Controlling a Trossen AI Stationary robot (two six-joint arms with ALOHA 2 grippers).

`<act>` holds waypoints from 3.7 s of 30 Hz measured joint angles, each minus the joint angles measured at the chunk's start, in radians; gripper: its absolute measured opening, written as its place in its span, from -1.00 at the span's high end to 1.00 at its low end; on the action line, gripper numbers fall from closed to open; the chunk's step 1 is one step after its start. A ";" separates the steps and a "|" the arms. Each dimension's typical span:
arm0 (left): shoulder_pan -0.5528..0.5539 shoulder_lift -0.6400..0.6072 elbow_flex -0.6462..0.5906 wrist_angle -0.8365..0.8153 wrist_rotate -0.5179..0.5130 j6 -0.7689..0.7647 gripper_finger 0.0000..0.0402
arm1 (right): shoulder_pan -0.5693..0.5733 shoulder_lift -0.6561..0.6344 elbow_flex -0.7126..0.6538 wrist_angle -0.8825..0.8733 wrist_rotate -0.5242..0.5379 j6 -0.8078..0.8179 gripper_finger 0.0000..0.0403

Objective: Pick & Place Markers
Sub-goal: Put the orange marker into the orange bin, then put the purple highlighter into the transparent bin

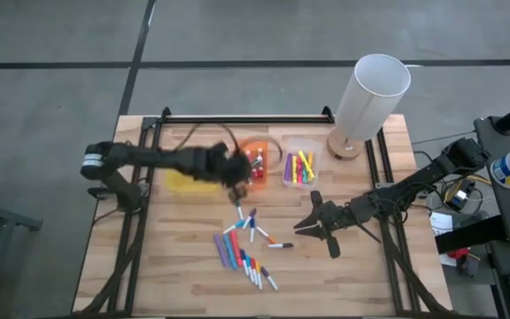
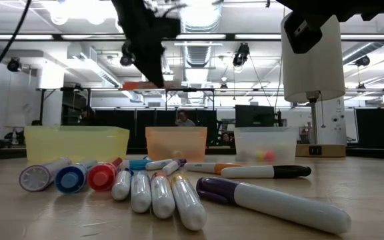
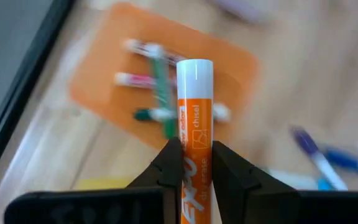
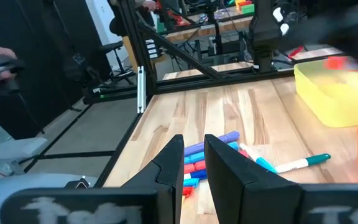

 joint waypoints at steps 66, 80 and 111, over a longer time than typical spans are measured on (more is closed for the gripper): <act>0.178 -0.195 -0.106 0.033 0.379 -0.120 0.26 | 0.000 0.000 0.000 -0.065 0.001 -0.013 0.71; -0.002 -0.262 -0.218 0.059 0.409 -0.091 0.26 | 0.000 0.000 0.000 -0.085 0.001 -0.040 0.71; -0.395 -0.242 -0.460 0.481 0.308 0.423 0.26 | -0.002 0.000 0.000 -0.084 0.009 -0.036 0.71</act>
